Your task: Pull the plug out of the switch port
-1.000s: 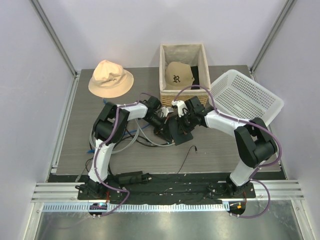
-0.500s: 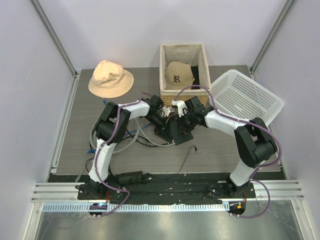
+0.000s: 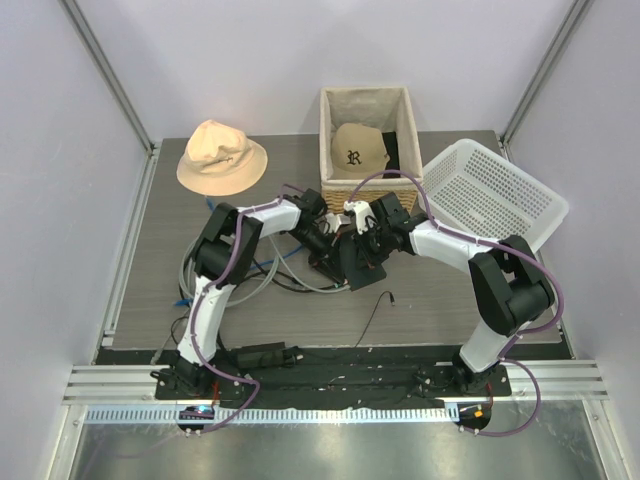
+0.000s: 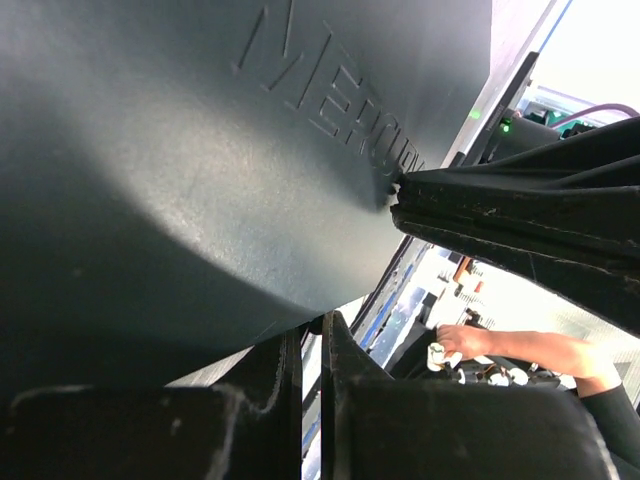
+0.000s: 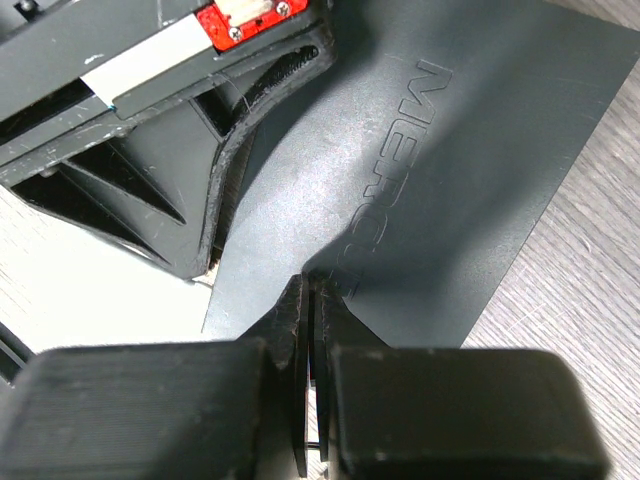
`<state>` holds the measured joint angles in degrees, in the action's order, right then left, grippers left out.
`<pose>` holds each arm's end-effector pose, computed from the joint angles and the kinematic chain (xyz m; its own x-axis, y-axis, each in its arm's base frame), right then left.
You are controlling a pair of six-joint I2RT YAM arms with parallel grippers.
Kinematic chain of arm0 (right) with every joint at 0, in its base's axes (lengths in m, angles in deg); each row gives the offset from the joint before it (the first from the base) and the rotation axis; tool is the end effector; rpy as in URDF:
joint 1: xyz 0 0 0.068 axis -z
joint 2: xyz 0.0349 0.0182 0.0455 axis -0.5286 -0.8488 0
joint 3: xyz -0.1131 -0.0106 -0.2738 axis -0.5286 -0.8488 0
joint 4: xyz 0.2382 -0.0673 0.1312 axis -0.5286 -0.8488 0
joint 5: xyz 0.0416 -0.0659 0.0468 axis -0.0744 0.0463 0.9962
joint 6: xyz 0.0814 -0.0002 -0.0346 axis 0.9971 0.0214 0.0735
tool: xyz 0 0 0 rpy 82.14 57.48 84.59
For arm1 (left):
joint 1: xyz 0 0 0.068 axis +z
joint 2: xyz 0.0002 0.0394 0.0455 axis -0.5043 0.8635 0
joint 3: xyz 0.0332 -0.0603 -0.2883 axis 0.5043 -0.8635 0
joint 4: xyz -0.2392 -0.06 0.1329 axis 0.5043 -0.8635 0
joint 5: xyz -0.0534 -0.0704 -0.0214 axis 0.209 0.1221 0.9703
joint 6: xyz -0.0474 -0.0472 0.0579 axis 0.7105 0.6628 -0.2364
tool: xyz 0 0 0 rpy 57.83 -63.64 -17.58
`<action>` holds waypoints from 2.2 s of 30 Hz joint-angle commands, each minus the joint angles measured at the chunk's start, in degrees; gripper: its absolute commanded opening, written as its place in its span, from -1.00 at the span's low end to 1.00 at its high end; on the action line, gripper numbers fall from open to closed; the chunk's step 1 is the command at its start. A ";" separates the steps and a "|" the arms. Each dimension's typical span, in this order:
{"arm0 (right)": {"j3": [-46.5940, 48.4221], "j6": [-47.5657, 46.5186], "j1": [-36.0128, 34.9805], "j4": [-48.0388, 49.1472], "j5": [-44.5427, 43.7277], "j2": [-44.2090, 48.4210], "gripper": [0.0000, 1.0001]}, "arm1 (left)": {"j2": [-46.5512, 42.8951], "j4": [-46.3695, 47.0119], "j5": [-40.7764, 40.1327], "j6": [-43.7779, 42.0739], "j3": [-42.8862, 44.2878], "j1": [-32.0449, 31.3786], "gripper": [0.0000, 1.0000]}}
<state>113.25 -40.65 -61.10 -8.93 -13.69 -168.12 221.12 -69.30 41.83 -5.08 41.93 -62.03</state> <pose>0.3129 0.2046 0.1544 -0.6831 -0.4875 -0.5438 -0.6804 0.6955 0.2311 0.3622 -0.2990 0.0810 -0.9163 0.3932 0.0766 0.1722 0.5592 -0.8110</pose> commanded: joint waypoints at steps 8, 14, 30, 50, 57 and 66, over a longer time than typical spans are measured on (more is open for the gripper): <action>-2.01 -0.44 -0.52 -3.70 -0.90 -1.36 -0.97 | 5.83 3.62 -18.07 -7.31 -7.30 0.02 -1.00; -0.79 -0.87 -0.52 -3.79 -1.42 -1.71 -0.98 | 1.27 0.28 -18.42 -9.78 -5.12 5.01 -1.00; -0.43 -2.81 -0.60 -3.26 -2.92 0.84 -0.97 | -3.39 2.03 -25.98 -2.13 20.73 28.49 -0.58; 14.15 -5.44 13.53 -1.06 -6.78 -1.09 -0.98 | -27.65 8.98 -2.52 -2.74 -12.05 25.08 0.36; 14.96 -4.75 16.18 -1.94 -2.75 -1.10 -0.98 | -31.00 8.80 -5.68 -6.43 -14.34 18.04 0.37; -3.06 -1.23 8.54 -1.94 1.65 13.23 -0.98 | -27.94 9.86 -6.29 -9.86 -17.59 10.04 0.43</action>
<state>113.77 -44.36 -50.31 -11.42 -15.09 -162.34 191.44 -60.97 36.00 -12.32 25.49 -50.45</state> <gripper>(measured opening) 0.032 0.710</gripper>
